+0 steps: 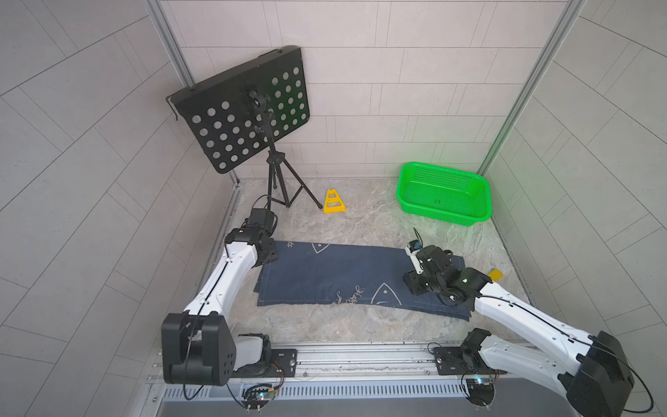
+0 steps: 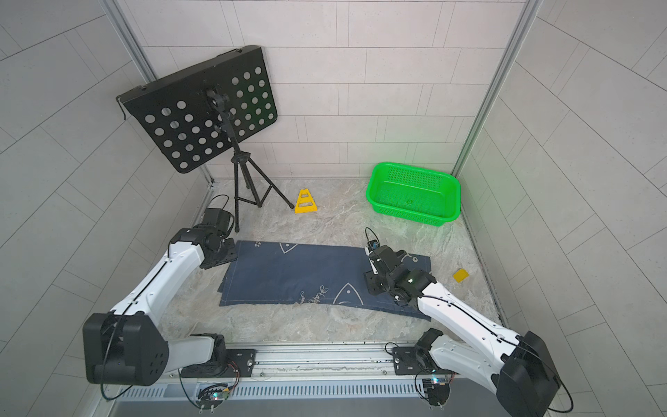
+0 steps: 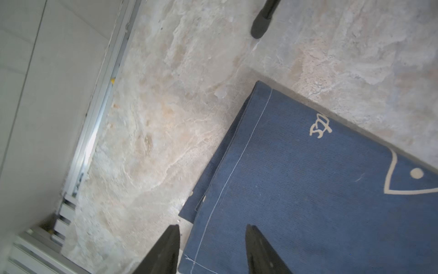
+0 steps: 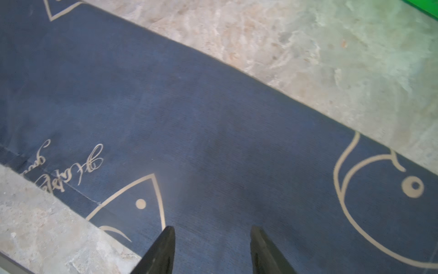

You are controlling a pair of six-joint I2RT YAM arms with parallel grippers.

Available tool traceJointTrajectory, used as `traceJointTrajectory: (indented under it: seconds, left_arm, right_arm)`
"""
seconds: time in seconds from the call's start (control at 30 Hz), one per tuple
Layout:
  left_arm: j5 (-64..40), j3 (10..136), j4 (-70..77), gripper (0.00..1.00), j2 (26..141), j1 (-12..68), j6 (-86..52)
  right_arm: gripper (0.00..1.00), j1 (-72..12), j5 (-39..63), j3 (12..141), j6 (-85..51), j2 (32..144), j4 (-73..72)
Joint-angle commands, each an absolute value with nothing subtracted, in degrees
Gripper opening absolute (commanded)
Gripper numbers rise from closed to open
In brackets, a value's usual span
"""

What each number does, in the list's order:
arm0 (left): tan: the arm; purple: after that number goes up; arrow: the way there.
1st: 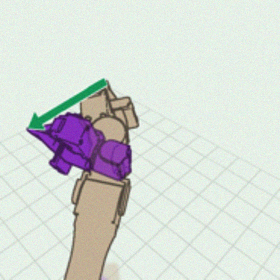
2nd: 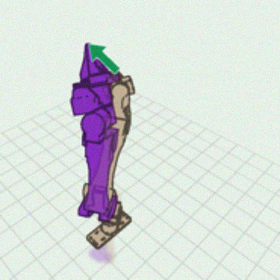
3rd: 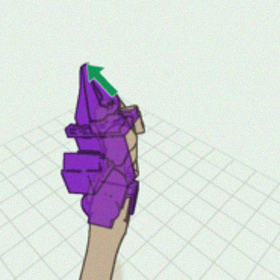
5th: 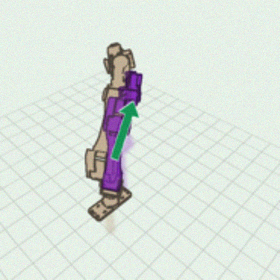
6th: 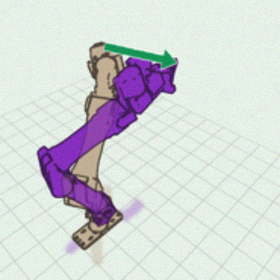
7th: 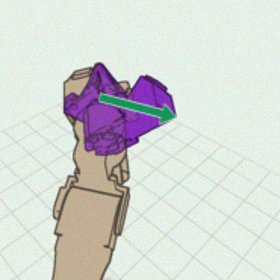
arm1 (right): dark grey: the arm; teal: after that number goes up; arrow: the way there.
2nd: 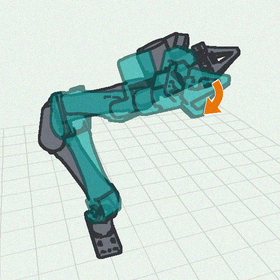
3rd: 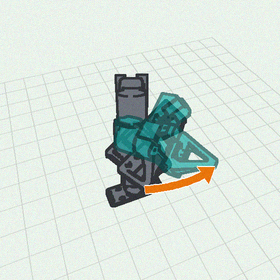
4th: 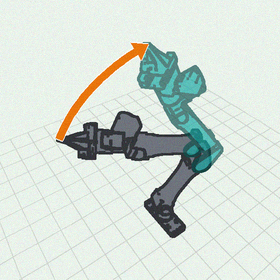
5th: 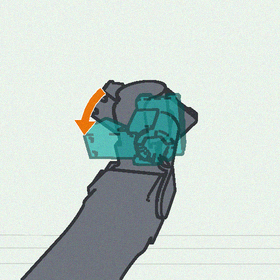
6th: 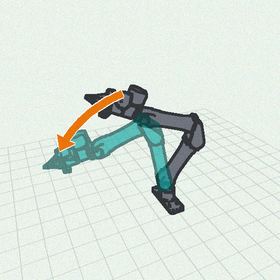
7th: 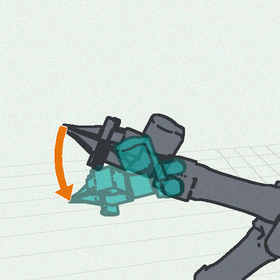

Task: Roll up the pillowcase
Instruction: Adjust the pillowcase at the center of the board.

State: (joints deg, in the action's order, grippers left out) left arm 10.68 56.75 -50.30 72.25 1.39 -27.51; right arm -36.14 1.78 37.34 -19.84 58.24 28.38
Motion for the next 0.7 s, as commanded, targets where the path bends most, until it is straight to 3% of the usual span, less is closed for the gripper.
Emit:
traceJointTrajectory:
  seconds: [0.0,0.17,0.67]
  left_arm:
    - [8.76,54.08,-56.54,0.53,68.60,-2.85,-39.35]
    - [6.72,49.46,-55.87,0.53,68.62,-8.11,-37.57]
    - [-0.47,47.94,-45.61,0.48,80.98,-8.45,-24.71]
  right_arm:
    - [0.56,-36.74,3.98,36.34,-16.54,59.50,23.74]
    - [0.56,-36.74,5.79,36.38,-15.55,61.50,21.41]
    - [0.64,-35.61,2.68,33.53,-15.47,56.55,19.43]
